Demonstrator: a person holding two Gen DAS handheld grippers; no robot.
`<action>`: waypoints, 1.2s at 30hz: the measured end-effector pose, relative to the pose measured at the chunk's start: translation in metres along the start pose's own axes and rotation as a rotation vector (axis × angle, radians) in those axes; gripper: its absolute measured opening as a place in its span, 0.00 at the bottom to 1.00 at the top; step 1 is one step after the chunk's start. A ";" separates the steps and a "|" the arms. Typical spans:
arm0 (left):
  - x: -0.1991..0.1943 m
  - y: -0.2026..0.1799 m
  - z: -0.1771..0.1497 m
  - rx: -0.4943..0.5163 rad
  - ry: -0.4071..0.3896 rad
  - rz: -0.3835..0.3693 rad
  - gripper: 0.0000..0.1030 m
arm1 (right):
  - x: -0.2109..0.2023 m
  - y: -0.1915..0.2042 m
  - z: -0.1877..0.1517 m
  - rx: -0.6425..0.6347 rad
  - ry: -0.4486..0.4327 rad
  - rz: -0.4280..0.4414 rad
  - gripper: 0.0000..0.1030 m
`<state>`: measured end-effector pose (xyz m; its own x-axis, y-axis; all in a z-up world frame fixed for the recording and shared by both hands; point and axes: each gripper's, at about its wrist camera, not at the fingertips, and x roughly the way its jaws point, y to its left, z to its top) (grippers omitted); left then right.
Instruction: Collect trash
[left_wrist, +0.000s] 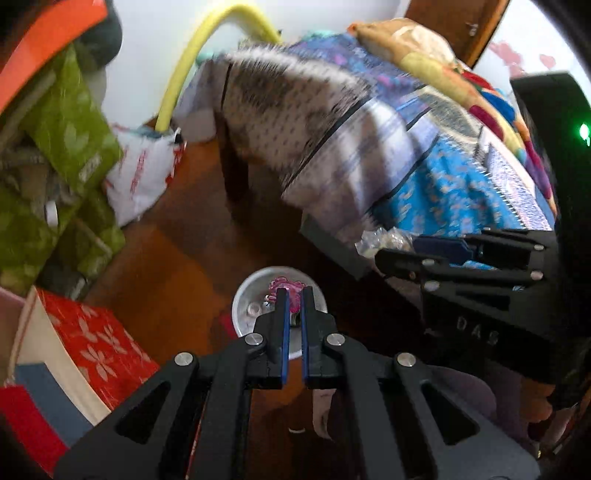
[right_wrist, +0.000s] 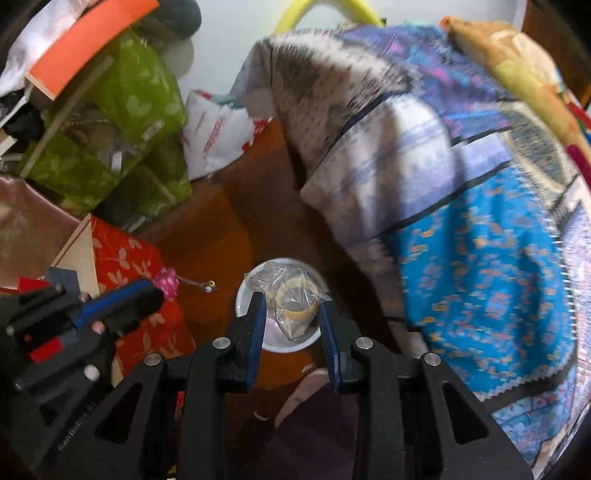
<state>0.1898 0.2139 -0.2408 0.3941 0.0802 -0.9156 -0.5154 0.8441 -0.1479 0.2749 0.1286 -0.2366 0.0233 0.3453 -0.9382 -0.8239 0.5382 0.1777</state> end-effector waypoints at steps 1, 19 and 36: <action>0.005 0.003 -0.001 -0.010 0.012 -0.003 0.04 | 0.007 0.001 0.002 0.002 0.017 0.010 0.26; 0.064 0.020 0.007 -0.095 0.130 -0.024 0.07 | 0.024 -0.011 0.016 0.018 0.085 0.071 0.48; -0.067 -0.027 0.014 0.050 -0.120 -0.011 0.26 | -0.119 -0.027 -0.034 0.066 -0.243 -0.043 0.48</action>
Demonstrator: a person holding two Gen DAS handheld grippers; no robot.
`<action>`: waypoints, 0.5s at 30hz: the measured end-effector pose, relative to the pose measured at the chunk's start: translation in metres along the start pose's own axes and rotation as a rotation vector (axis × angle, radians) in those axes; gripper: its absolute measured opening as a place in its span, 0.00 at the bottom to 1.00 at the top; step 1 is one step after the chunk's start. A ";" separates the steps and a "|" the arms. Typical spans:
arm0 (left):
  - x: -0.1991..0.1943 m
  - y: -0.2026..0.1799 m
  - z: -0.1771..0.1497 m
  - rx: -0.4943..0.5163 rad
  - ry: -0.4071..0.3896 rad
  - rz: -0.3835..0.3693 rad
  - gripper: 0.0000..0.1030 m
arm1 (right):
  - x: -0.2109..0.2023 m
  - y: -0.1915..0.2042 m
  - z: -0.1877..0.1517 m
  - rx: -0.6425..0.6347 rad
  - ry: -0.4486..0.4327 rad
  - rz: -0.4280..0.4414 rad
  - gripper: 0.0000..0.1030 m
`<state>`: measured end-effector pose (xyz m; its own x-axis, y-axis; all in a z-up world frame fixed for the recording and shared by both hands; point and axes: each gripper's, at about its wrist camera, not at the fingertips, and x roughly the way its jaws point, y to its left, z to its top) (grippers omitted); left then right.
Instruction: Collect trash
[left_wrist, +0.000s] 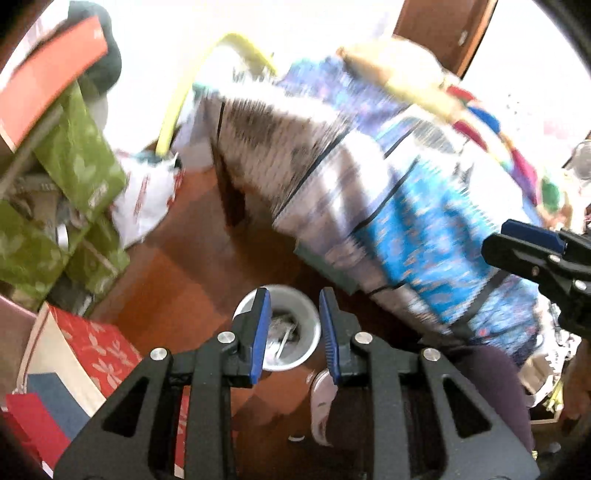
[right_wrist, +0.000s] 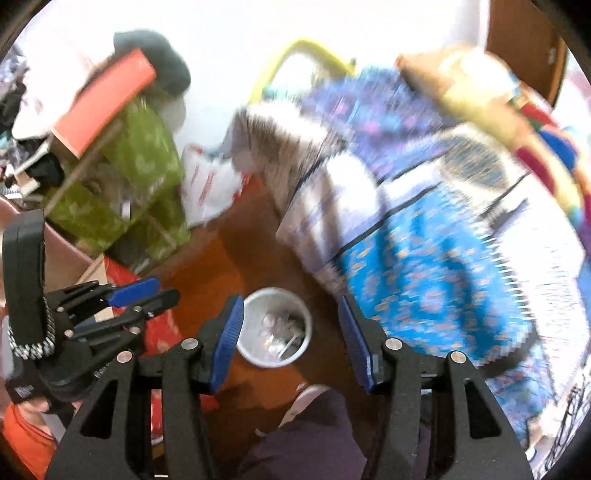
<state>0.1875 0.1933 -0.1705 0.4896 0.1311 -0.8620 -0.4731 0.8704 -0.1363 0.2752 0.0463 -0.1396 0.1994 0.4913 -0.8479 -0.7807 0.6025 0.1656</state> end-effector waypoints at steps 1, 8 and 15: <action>-0.018 -0.005 0.002 0.007 -0.039 -0.015 0.26 | -0.018 -0.001 -0.002 0.000 -0.041 -0.015 0.48; -0.133 -0.046 0.004 0.101 -0.291 -0.100 0.26 | -0.151 0.009 -0.039 0.036 -0.383 -0.176 0.48; -0.228 -0.085 -0.024 0.200 -0.492 -0.252 0.26 | -0.245 0.023 -0.090 0.152 -0.632 -0.276 0.48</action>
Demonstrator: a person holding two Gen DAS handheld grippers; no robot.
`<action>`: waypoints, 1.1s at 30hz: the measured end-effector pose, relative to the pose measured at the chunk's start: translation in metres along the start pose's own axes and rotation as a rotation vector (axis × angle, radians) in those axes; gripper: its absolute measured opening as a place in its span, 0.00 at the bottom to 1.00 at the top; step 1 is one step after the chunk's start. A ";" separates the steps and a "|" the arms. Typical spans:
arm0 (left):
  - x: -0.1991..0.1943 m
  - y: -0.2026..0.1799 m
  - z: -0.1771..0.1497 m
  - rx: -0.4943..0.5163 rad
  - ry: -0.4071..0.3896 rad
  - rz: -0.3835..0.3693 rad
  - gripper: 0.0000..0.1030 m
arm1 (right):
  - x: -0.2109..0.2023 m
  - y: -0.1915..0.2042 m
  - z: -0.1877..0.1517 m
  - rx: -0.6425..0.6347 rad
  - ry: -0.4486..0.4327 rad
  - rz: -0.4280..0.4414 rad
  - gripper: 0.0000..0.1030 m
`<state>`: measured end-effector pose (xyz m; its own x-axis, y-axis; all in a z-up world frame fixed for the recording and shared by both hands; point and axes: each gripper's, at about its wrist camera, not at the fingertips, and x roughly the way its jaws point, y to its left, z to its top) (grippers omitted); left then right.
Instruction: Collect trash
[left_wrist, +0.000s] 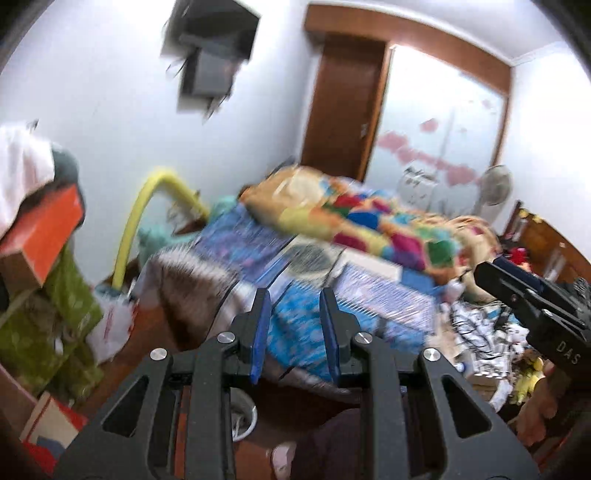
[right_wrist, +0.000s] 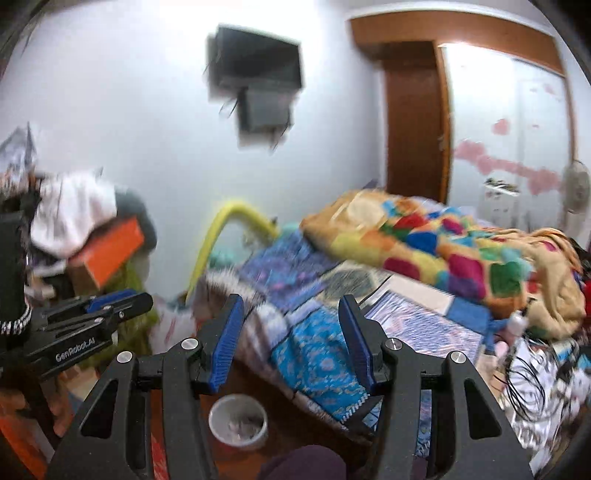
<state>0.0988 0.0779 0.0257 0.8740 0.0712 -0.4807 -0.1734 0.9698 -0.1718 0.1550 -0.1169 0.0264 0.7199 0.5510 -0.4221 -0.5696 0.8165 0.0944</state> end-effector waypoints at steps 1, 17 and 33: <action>-0.009 -0.007 0.000 0.011 -0.018 -0.021 0.26 | -0.014 -0.002 0.000 0.020 -0.029 -0.016 0.48; -0.096 -0.048 -0.049 0.085 -0.149 -0.033 0.89 | -0.103 0.008 -0.045 0.065 -0.133 -0.156 0.89; -0.108 -0.046 -0.075 0.101 -0.129 -0.069 0.90 | -0.131 0.007 -0.066 0.099 -0.116 -0.238 1.00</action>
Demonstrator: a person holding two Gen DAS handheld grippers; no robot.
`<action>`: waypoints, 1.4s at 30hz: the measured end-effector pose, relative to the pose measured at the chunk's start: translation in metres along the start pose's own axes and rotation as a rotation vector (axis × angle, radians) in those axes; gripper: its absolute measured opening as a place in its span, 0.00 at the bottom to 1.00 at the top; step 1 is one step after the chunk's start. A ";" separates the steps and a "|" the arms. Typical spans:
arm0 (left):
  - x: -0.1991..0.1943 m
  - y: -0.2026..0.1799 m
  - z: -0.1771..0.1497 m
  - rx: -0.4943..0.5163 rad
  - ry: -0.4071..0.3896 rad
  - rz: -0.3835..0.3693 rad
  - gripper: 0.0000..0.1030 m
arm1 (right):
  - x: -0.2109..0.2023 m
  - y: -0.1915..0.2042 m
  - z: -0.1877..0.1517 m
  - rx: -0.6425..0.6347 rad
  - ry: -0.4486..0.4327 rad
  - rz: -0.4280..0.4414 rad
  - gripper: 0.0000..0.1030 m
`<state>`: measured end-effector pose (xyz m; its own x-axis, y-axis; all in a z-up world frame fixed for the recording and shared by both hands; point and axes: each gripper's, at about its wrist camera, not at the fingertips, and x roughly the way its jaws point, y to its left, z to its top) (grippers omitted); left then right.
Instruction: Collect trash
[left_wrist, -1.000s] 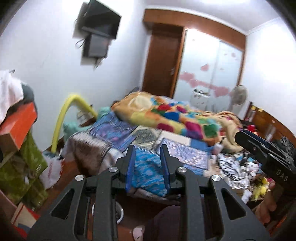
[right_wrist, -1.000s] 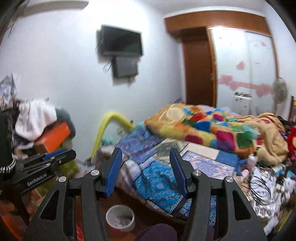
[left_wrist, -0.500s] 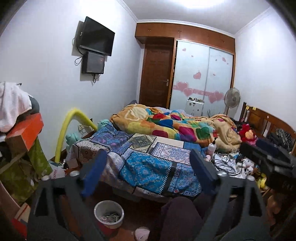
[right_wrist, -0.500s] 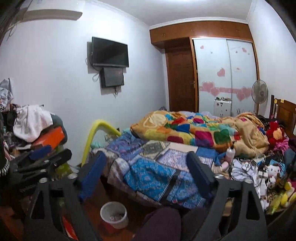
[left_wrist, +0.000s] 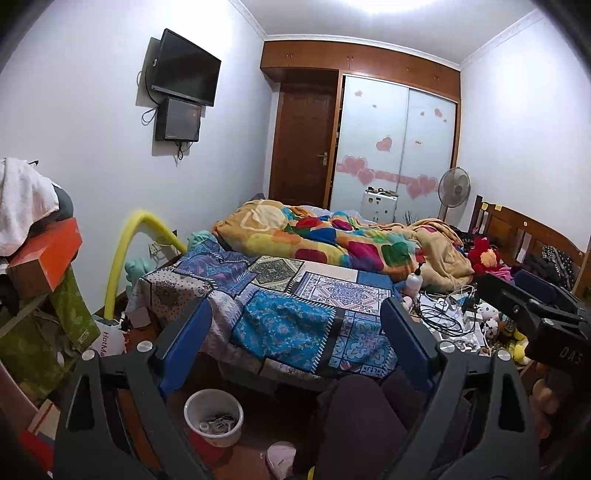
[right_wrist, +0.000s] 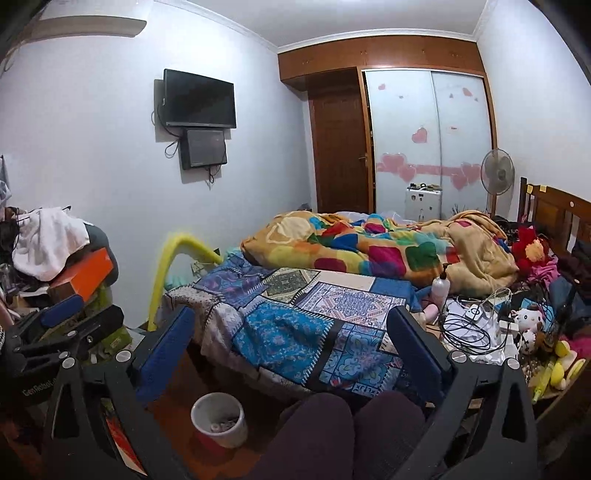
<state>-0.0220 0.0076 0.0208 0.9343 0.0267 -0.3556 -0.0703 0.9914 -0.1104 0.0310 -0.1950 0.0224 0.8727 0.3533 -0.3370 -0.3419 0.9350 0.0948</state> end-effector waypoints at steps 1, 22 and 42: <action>0.000 0.000 0.001 0.000 -0.002 -0.001 0.90 | -0.001 0.000 0.001 -0.004 -0.003 -0.001 1.00; 0.002 0.000 -0.004 0.003 0.004 -0.015 0.90 | -0.004 0.002 -0.001 -0.018 -0.014 -0.010 1.00; -0.002 -0.002 -0.010 0.013 -0.003 -0.015 0.90 | -0.006 0.003 0.003 -0.024 -0.018 -0.007 1.00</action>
<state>-0.0267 0.0046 0.0127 0.9361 0.0123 -0.3516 -0.0518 0.9933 -0.1033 0.0261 -0.1943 0.0271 0.8814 0.3470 -0.3206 -0.3433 0.9366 0.0699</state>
